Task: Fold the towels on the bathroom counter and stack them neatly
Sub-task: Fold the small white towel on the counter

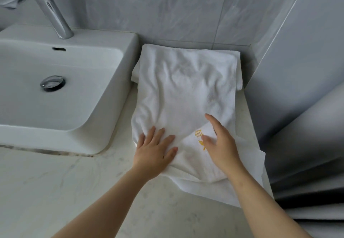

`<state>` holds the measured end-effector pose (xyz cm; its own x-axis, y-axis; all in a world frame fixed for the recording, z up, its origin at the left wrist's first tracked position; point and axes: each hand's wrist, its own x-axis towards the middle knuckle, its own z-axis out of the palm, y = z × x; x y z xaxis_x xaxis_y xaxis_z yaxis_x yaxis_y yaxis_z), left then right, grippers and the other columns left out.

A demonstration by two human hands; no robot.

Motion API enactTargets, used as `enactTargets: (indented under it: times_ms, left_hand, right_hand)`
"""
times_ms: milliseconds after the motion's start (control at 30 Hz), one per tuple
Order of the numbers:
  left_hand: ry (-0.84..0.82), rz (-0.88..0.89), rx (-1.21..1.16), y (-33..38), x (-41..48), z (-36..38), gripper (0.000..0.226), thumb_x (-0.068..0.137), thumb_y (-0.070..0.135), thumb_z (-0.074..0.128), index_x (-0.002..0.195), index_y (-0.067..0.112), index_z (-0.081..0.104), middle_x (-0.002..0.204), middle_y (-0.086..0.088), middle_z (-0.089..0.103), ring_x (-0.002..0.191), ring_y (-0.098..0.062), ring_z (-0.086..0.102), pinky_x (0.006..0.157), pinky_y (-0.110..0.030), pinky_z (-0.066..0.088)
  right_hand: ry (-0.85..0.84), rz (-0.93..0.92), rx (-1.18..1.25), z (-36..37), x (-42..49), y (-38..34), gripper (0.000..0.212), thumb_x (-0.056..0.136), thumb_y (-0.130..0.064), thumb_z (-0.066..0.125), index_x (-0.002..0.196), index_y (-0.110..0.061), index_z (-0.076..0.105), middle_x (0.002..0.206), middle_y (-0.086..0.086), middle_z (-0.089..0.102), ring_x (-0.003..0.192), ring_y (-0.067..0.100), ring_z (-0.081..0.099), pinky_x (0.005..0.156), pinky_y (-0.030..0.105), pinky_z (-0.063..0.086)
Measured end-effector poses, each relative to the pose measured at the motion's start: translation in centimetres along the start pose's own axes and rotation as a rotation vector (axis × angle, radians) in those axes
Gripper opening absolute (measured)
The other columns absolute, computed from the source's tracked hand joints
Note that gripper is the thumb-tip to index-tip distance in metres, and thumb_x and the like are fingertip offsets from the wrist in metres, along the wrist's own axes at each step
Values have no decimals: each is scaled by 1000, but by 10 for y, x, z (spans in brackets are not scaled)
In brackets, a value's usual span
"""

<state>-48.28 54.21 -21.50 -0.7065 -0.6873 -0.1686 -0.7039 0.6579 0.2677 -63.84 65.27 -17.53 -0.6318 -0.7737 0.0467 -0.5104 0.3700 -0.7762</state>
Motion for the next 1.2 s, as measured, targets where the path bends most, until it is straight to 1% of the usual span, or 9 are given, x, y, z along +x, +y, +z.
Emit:
enactTargets:
  times_ms: [100,200,300,433,533,633,833,1000,1200]
  left_hand:
    - [113,26,-96,2,-4,-6,85,70,68,-1,139,37,39,152,8,27,145,-17,6,116,-36,3]
    - [366,196,-351,16,-16,-13,66,81,63,35,129,23,55,136,5,50,137,-22,34,109,-37,24]
    - [187,439,-417,36,-34,-20,88,69,72,51,143,31,27,146,20,21,139,-3,18,112,-28,18]
    - [11,268,-423,43,-38,-21,111,65,57,70,148,33,0,152,23,7,138,2,13,114,-21,11]
    - [-67,168,-741,40,-38,-29,109,57,56,70,146,35,11,145,18,33,133,-3,33,112,-31,31]
    - [-218,122,-1063,38,-42,-40,105,56,52,72,144,33,18,139,23,34,128,7,34,104,-20,37]
    - [-16,11,-983,28,-42,-53,48,83,-12,43,115,22,54,114,8,61,100,2,58,79,-6,45]
    - [-21,4,-938,14,-40,-89,47,82,-14,41,89,26,65,82,13,70,68,-1,62,62,-13,48]
    - [-214,92,-590,3,-37,-149,46,84,-8,47,87,34,67,93,7,70,78,-7,63,75,-22,51]
  right_hand:
    - [-48,130,181,-17,1,-13,42,82,0,56,108,-33,61,67,-10,43,58,-1,45,58,7,36]
    - [-19,277,376,-23,-2,-21,29,82,1,56,87,-24,69,65,-2,49,55,4,43,49,10,34]
    - [-34,447,674,-27,-6,-33,22,85,4,53,78,-12,67,69,5,60,61,14,55,56,19,45]
    - [-266,447,867,-30,-14,-46,19,91,6,47,94,-3,63,73,10,72,69,17,71,58,24,56]
    - [-366,367,761,-28,-21,-53,23,90,8,47,103,-3,63,88,12,74,84,20,72,67,24,57]
    - [-422,323,683,-25,-29,-58,28,90,7,45,104,-8,64,91,9,74,88,16,71,71,20,56]
    - [-482,369,597,-35,-34,-65,21,93,-8,48,102,-14,65,96,9,73,87,19,71,88,33,52]
    - [-344,191,-7,-42,-39,-71,25,88,-33,59,113,-34,54,82,-9,66,73,8,61,66,20,44]
    - [-25,2,-542,-47,-37,-58,22,85,-41,62,102,-28,67,121,-3,46,117,21,38,93,28,26]
